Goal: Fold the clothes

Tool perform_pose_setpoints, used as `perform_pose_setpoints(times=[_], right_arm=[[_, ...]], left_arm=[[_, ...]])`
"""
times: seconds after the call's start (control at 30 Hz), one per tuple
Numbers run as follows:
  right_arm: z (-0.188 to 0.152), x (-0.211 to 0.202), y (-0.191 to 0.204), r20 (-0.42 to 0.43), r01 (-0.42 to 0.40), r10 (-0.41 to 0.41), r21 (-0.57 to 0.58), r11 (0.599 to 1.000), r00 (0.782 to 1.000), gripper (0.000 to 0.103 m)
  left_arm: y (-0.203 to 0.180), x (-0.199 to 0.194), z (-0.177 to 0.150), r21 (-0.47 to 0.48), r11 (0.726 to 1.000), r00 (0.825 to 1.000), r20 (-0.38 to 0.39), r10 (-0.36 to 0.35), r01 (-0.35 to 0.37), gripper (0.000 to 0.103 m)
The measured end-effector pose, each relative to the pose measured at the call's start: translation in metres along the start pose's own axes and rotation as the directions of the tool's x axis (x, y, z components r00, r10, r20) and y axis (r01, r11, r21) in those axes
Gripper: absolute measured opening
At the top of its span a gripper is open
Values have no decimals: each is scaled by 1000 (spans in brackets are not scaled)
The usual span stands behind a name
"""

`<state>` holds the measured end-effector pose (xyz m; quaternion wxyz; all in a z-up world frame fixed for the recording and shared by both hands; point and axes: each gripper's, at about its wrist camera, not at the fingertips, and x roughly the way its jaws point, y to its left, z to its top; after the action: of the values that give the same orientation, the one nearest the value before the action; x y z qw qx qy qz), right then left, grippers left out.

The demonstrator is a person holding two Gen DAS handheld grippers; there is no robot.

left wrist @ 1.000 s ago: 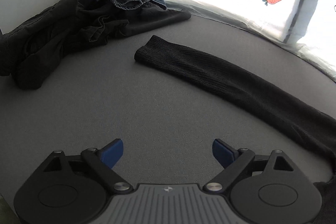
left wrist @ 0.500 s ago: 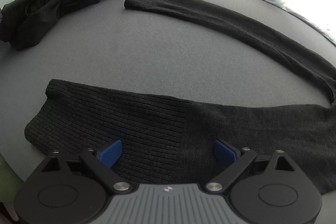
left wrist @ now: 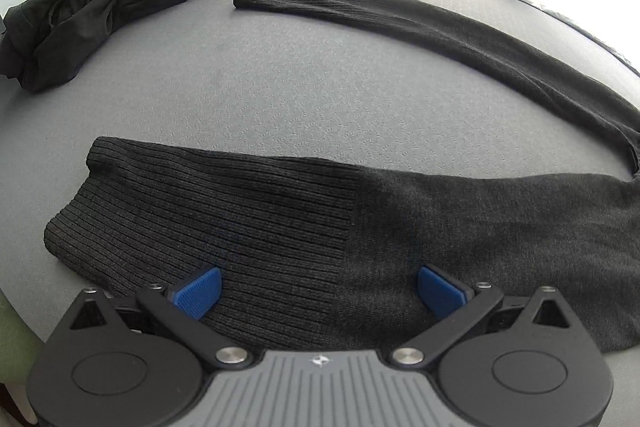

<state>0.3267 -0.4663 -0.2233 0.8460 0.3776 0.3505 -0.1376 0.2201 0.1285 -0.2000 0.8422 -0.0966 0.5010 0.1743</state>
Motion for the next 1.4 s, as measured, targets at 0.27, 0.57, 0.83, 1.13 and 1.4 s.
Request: perform_pose_setpoints(times=[0.27,0.57,0.83,1.13,1.4], right_arm=[[10,-35,4,124,-49,71,-169,984,990,4],[-14,-9,-7,82,135,-119,-229,964,990,5],[-24,-10,-5,133,145,-113,-256,956,985,5],[-35,-11,2,197,196,-140,-302,933,970,6],[-43,-11,7,241,233,-165,-289,928,956,7]], left_arm=[[1,0,2,10,1000,1000,6,-6,6,103],[3,0,1,33,999,1000,7,-21,21,103],[15,-8,-6,64,994,995,37,-95,93,103],[102,-29,-8,-323,940,989,131,-71,110,91],[170,-30,-21,-546,832,992,125,-35,98,61]])
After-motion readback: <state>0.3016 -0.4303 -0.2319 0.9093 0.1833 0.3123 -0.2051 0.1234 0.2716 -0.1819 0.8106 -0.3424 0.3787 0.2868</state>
